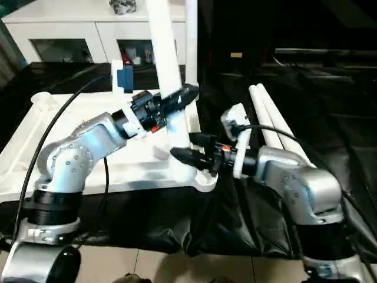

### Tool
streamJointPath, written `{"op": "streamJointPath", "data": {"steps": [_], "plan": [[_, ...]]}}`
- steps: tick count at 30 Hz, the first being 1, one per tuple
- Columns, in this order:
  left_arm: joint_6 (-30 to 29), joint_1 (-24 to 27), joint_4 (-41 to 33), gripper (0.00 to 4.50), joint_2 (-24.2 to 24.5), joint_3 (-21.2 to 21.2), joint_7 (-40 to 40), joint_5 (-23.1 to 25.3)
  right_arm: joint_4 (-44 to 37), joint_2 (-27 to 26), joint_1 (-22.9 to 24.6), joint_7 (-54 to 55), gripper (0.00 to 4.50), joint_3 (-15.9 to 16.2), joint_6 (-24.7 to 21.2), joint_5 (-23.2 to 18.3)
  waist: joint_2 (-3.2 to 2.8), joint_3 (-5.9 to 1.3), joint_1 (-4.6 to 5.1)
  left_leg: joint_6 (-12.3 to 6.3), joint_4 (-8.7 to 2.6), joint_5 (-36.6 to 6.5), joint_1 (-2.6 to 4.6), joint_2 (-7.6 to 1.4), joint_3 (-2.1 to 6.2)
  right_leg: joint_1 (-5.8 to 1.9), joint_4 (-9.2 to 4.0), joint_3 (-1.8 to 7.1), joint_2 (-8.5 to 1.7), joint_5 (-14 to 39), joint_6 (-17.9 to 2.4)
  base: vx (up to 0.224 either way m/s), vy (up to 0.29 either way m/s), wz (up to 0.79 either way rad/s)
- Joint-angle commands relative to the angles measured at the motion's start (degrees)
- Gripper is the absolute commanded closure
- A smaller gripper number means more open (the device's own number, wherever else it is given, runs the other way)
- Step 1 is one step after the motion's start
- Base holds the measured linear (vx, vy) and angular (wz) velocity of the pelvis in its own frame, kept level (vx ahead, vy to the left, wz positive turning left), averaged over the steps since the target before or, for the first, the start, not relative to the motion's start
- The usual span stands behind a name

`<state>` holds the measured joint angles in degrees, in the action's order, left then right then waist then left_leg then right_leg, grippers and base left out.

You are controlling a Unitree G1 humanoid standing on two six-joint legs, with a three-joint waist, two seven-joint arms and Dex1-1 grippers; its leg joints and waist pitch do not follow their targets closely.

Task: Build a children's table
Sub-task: Pick table leg

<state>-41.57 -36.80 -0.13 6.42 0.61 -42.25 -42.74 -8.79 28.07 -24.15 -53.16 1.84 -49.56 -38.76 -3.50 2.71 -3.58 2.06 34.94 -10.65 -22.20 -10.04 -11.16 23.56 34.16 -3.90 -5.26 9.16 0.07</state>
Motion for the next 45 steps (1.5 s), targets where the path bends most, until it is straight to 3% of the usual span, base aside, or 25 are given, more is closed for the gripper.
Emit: {"op": "streamJointPath", "data": {"steps": [1, 5, 10, 17, 21, 31, 33, 35, 42, 44, 45], "plan": [[-0.96, -0.04, -1.93, 2.62, 0.54, -1.62, -2.5, -0.87, 0.03, 0.82, -1.13, -0.45, 1.05, -0.43, -0.84, -0.77, 1.17, -4.06, -0.27, -3.62, -3.6, -7.46, 0.78, -2.37, 1.27, -3.24, -3.95, 2.04, -2.63, 15.79, -10.69, 0.0, 0.0, 0.0], [-0.69, -0.14, -1.39, 2.62, 1.13, -2.79, -4.9, -0.62, 0.67, 1.46, -2.28, -2.45, 1.05, -0.77, -3.87, -3.69, 1.24, -4.01, -0.33, -3.26, -3.59, -7.78, 0.85, -2.31, 1.23, -3.25, -4.12, 2.07, -2.63, 17.14, -10.48, 0.0, 0.0, 0.0], [-0.42, -0.26, -1.17, 2.62, 1.11, -3.66, -5.92, -0.39, 1.03, 3.61, -2.74, -5.87, 1.05, 2.52, -3.04, -1.69, 1.39, -4.05, -0.38, -2.98, -3.57, -7.43, 0.76, -2.34, 1.26, -3.36, -4.02, 2.06, -2.7, 17.03, -10.41, 0.0, 0.0, 0.0], [-0.88, -0.36, -1.26, 2.62, 0.83, -3.47, -6.04, -0.95, 1.6, 3.05, -2.52, -4.95, 1.81, 4.41, -1.39, 0.45, 1.35, -4.11, -0.38, -3.18, -3.47, -6.81, 0.77, -2.34, 1.23, -3.29, -3.94, 2.1, -2.65, 16.37, -10.64, 0.0, 0.0, 0.0], [-0.99, -0.56, -0.67, 2.62, 0.66, -3.21, -5.99, -1.16, 2.18, 2.62, -2.7, -4.52, 1.97, 4.16, -0.74, 0.69, 1.14, -4.11, -0.38, -3.18, -3.48, -7.18, 0.77, -2.32, 1.24, -3.32, -3.9, 2.06, -2.62, 16.07, -10.89, 0.0, 0.0, 0.0], [-0.71, -0.99, -0.23, 2.62, -0.83, -1.52, -4.47, -2.33, 2.44, 1.35, -2.57, -3.06, 2.56, 3.65, 0.46, 0.92, 1.27, -4.18, -0.35, -3.09, -3.46, -7.17, 0.76, -2.32, 1.26, -3.42, -3.87, 2.07, -2.68, 15.64, -11.12, 0.0, 0.0, 0.0], [-0.31, -0.91, -0.52, 2.06, -0.93, -1.38, -4.31, -2.23, 2.47, 1.07, -2.54, -2.66, 2.58, 3.41, 0.54, 0.92, 1.27, -4.14, -0.3, -3.15, -3.5, -7.16, 0.7, -2.3, 1.28, -3.43, -3.86, 2.03, -2.66, 15.74, -11.06, 0.0, 0.0, 0.0], [4.43, -0.8, -0.77, 1.92, -3.05, 0.0, 3.39, 2.52, 2.31, -1.04, -2.56, 0.37, 2.59, 1.38, 1.01, 0.96, 1.39, -4.15, -0.22, -3.03, -3.46, -7.3, 0.74, -2.4, 1.25, -3.32, -3.98, 2.09, -2.64, 15.66, -11.01, 0.0, 0.0, 0.0], [4.93, -0.45, -2.38, 1.92, -5.69, 1.82, 10.96, 4.34, 1.15, -2.93, -2.17, 3.22, 2.6, 0.34, 1.46, 0.61, 1.26, -4.2, -0.26, -3.16, -3.38, -6.68, 0.61, -2.36, 1.28, -3.47, -3.92, 2.01, -2.61, 15.3, -10.52, 0.0, 0.0, 0.0], [6.32, -0.26, -2.73, 1.92, -6.99, 1.54, 15.84, 6.78, 0.96, -3.53, -1.92, 4.21, 2.6, 0.37, 1.69, 1.0, 1.34, -4.21, -0.28, -3.34, -3.39, -6.73, 0.6, -2.39, 1.33, -3.46, -4.01, 1.96, -2.56, 15.5, -10.23, 0.0, 0.0, 0.0], [6.4, -0.24, -2.75, 2.1, -7.03, 1.51, 15.91, 6.84, 0.96, -3.55, -1.92, 4.24, 2.6, 0.37, 1.69, 1.01, 1.35, -4.19, -0.29, -3.39, -3.37, -6.65, 0.6, -2.35, 1.33, -3.42, -4.11, 1.95, -2.54, 15.66, -10.07, 0.0, 0.0, 0.0]]}}
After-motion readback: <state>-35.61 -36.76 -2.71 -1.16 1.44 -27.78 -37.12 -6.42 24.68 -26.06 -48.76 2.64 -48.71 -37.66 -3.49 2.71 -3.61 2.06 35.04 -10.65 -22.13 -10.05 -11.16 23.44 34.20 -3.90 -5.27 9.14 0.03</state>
